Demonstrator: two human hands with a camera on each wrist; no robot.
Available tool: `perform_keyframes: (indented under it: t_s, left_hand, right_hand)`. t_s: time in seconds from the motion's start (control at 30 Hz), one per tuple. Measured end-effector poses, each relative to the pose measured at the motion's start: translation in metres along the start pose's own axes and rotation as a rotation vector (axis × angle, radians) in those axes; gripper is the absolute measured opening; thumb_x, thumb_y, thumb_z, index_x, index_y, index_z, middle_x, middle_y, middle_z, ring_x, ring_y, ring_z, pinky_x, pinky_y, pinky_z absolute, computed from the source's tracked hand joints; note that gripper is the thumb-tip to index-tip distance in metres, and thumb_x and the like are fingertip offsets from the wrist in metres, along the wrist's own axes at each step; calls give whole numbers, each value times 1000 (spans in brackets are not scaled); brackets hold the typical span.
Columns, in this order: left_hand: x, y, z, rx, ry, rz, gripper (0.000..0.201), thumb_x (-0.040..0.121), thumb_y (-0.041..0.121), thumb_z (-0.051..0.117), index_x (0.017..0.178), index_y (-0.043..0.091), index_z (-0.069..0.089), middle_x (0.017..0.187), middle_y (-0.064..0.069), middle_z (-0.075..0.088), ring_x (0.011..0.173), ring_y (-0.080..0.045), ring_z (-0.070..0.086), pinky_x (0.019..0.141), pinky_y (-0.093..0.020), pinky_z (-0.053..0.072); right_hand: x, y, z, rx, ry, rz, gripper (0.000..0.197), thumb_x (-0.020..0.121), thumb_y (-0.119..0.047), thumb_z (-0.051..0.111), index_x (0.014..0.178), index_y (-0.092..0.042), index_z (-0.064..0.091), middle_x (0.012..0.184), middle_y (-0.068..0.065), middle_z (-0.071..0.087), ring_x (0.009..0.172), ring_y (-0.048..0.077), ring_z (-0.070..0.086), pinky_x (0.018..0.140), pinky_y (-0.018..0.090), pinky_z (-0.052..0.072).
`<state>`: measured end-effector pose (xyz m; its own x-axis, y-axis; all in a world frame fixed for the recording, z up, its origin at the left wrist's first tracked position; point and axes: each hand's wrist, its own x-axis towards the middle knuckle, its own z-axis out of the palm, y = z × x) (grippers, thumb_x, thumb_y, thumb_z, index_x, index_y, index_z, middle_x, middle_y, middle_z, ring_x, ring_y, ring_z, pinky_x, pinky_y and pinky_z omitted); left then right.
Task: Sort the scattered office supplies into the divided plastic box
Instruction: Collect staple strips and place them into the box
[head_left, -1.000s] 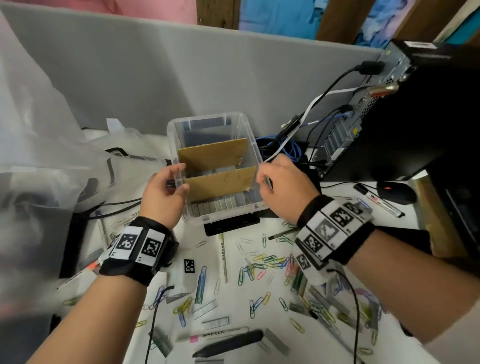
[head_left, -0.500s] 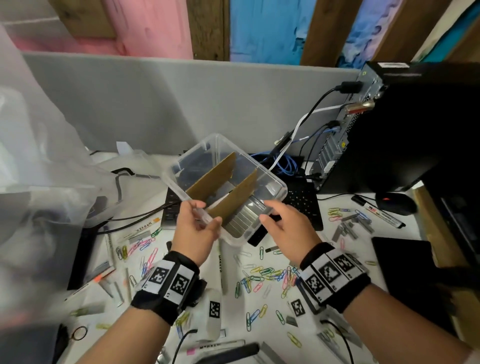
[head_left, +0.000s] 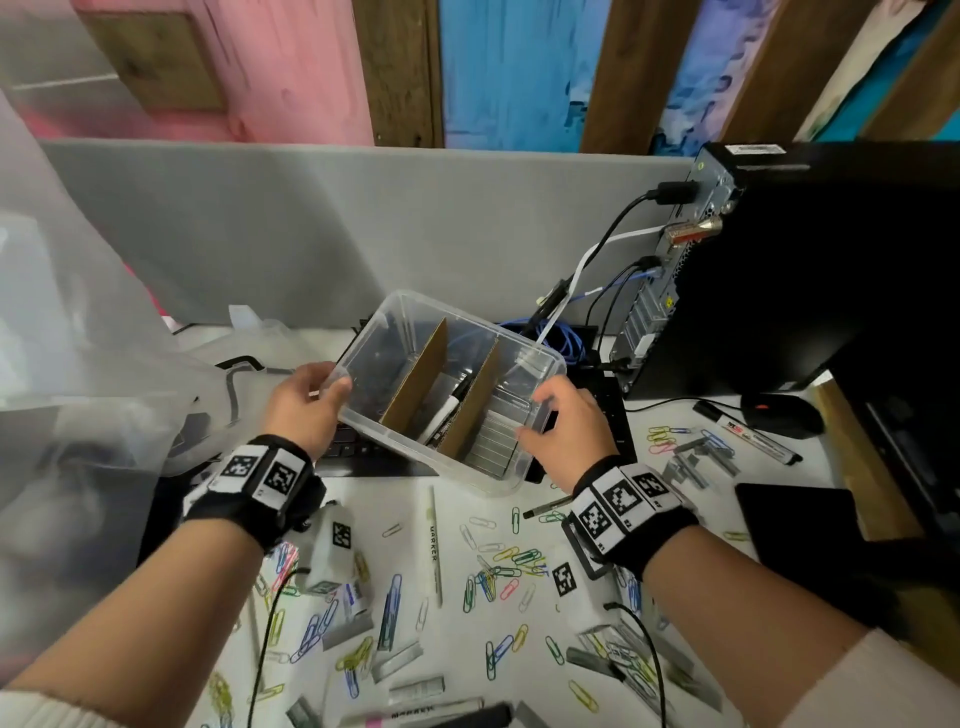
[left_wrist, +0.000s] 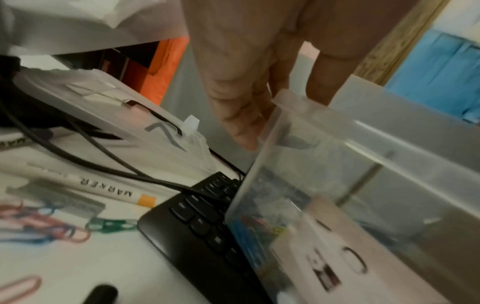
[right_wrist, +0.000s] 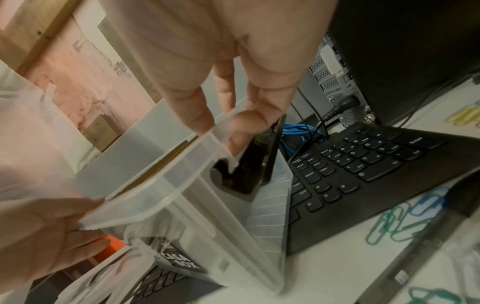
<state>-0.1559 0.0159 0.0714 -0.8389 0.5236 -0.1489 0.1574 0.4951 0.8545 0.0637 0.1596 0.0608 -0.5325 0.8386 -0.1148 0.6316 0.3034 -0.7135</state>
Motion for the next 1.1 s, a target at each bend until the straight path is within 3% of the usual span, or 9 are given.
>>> perform_keyframes:
  t_s: [0.13,0.27,0.33,0.43,0.57,0.73,0.9,1.03,1.1]
  left_hand:
    - [6,2,-11,73,-36,46,19,93,15,59,111,11,63,102,-3,65,76,-15,61,67,-23,45]
    - [4,-8,-17,-41,-23,-29,14,88,2,61,93,14,65,92,-4,64,85,-26,64,80,-40,55]
    - [2,-12,-18,-141,-41,-91,21,87,-5,59,85,16,61,92,-7,61,86,-28,61,74,-37,55]
    - [-1,-21,-19,-232,-46,-153,21,85,-8,60,95,10,60,103,-16,61,82,-24,61,63,-30,53]
    - [-6,-32,-20,-282,-41,-191,25,80,-6,67,100,7,58,100,-16,61,83,-28,62,65,-33,52]
    - [-14,-40,-18,-189,-59,-116,17,83,11,72,93,9,58,86,-11,60,74,-24,54,59,-30,44]
    - [-10,-40,-18,-157,-25,-74,22,87,17,67,105,10,57,96,-11,60,78,-25,60,62,-33,51]
    - [-7,-36,-20,-118,-39,-60,21,88,20,67,106,14,58,94,-6,62,72,-22,64,73,-41,57]
    - [-7,-33,-21,-112,-40,-49,21,88,21,67,107,14,59,96,-7,62,75,-22,65,67,-35,56]
  right_hand:
    - [10,-2,-3,-13,-11,-61,31,81,-16,71,105,-21,53,112,2,50,79,18,58,69,23,40]
    - [27,-9,-9,-69,-43,-126,30,83,-17,68,108,-21,52,111,1,53,83,18,59,71,24,42]
    - [36,-14,-12,-97,-58,-161,25,86,-15,64,108,-19,53,99,-1,55,73,14,55,64,21,39]
    - [48,-23,-14,-123,-117,-177,19,86,-10,61,103,-15,55,78,0,54,65,16,52,57,19,40]
    - [64,-28,-13,-112,-236,-168,25,81,0,60,94,-20,55,86,10,63,77,27,63,79,36,52]
    - [78,-30,-15,-102,-242,-192,30,78,1,57,82,-28,53,90,4,58,66,18,54,73,37,53]
    - [80,-25,-11,-64,-256,-177,24,76,-4,63,81,-26,55,89,0,58,74,19,57,82,45,55]
    - [71,-20,-10,-58,-197,-152,27,77,-4,67,79,-26,52,101,1,60,90,20,63,85,41,53]
    - [66,-16,-11,-55,-169,-156,24,79,-6,67,83,-24,52,102,0,60,92,19,64,83,38,54]
